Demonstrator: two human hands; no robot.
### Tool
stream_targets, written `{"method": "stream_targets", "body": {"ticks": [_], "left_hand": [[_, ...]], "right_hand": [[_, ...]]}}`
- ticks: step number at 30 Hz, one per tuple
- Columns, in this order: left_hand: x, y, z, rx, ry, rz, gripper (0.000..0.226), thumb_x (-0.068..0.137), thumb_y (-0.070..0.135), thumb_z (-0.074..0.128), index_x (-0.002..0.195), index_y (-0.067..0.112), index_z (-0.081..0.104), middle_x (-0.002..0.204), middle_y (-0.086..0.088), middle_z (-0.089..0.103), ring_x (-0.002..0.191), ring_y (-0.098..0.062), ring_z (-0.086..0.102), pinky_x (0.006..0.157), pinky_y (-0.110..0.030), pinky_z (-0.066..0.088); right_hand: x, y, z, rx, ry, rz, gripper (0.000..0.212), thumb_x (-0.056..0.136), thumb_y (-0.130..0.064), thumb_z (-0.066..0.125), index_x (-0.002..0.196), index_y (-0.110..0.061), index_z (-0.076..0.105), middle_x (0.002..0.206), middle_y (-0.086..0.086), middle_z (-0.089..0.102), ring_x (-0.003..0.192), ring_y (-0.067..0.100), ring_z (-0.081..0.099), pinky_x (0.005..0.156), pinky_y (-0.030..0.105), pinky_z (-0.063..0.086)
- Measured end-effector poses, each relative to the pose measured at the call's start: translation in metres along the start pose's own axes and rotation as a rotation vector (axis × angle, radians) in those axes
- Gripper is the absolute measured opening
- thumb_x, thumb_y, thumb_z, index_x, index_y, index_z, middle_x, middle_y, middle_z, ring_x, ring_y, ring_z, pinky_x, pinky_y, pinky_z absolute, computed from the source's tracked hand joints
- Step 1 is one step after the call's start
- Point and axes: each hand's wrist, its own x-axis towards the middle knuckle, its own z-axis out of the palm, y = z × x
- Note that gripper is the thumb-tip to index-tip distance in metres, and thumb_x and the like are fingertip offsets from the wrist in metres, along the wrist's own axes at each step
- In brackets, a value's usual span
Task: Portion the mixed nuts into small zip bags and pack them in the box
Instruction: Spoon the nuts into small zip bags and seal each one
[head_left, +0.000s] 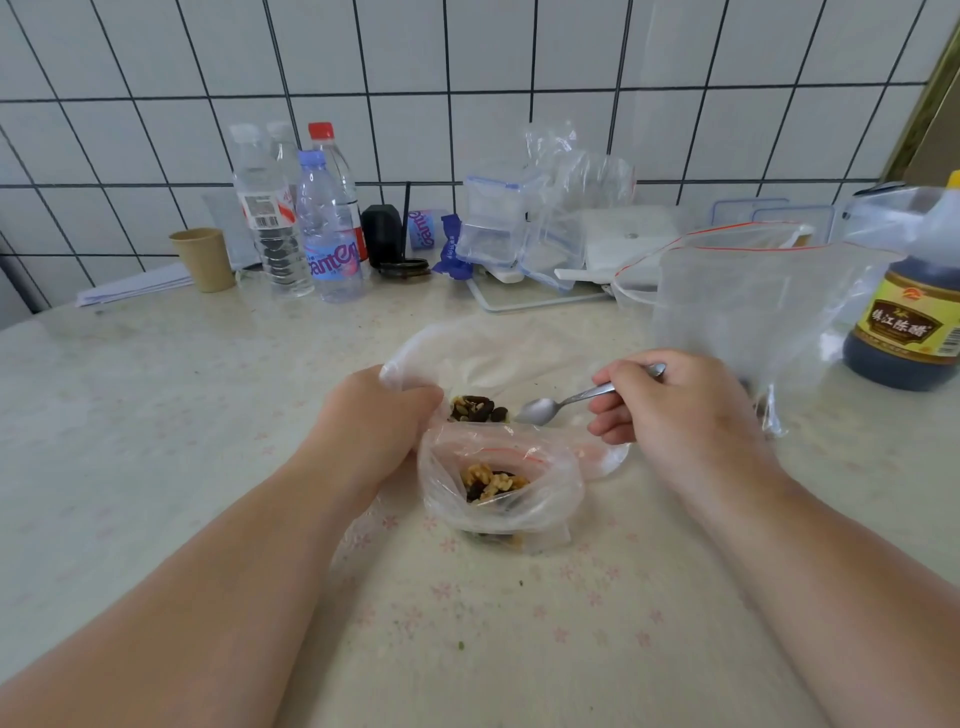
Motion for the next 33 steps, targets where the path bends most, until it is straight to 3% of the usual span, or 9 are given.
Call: {"method": "stream_targets", "body": {"ticks": [6,9,14,17,22,33], "left_hand": [[-0.004,0.002,0.002,-0.036,-0.056,0.013,0.015,0.093,0.023,0.063,0.091,0.017,0.076,0.095,-0.012,0.078,0.096,-0.038,0.074,0.095,-0.060,0.057],[-0.007,0.003,0.003,-0.065,-0.105,0.026,0.020,0.090,0.026,0.062,0.081,0.017,0.078,0.097,-0.015,0.078,0.099,-0.043,0.072,0.097,-0.062,0.056],[-0.008,0.003,0.003,-0.096,-0.148,0.019,0.019,0.089,0.026,0.062,0.080,0.022,0.078,0.100,-0.016,0.079,0.102,-0.043,0.073,0.098,-0.061,0.056],[-0.006,0.001,0.003,-0.128,-0.154,-0.006,0.019,0.089,0.025,0.064,0.086,0.014,0.079,0.102,-0.018,0.078,0.105,-0.045,0.071,0.100,-0.062,0.054],[-0.002,-0.001,0.004,-0.145,-0.160,-0.028,0.020,0.096,0.024,0.063,0.098,0.010,0.077,0.101,-0.015,0.080,0.088,-0.032,0.074,0.097,-0.059,0.055],[0.002,-0.003,0.001,-0.254,-0.162,-0.064,0.017,0.095,0.020,0.067,0.104,0.008,0.072,0.097,-0.018,0.080,0.075,-0.028,0.073,0.084,-0.049,0.060]], "right_hand": [[0.004,0.003,0.007,0.074,-0.010,0.063,0.025,0.089,-0.009,0.049,0.080,-0.011,0.072,0.065,0.004,0.074,0.060,0.022,0.073,0.053,0.024,0.055],[0.004,0.002,0.008,0.126,-0.018,0.104,0.024,0.090,-0.007,0.048,0.082,-0.007,0.071,0.065,0.008,0.073,0.061,0.024,0.074,0.054,0.026,0.057],[0.004,0.003,0.016,0.274,-0.090,0.224,0.019,0.093,-0.004,0.051,0.088,0.001,0.069,0.064,0.011,0.072,0.062,0.025,0.073,0.053,0.027,0.059],[0.005,0.004,0.017,0.355,-0.143,0.284,0.018,0.095,-0.003,0.052,0.092,0.005,0.068,0.066,0.013,0.071,0.062,0.022,0.072,0.052,0.025,0.057],[0.006,0.005,0.015,0.495,-0.164,0.391,0.018,0.096,-0.003,0.052,0.092,0.006,0.066,0.066,0.015,0.071,0.061,0.021,0.073,0.051,0.024,0.057],[0.009,0.000,-0.004,0.657,-0.171,0.436,0.026,0.100,-0.010,0.049,0.083,0.001,0.066,0.061,0.013,0.070,0.053,0.017,0.070,0.045,0.021,0.053]]}}
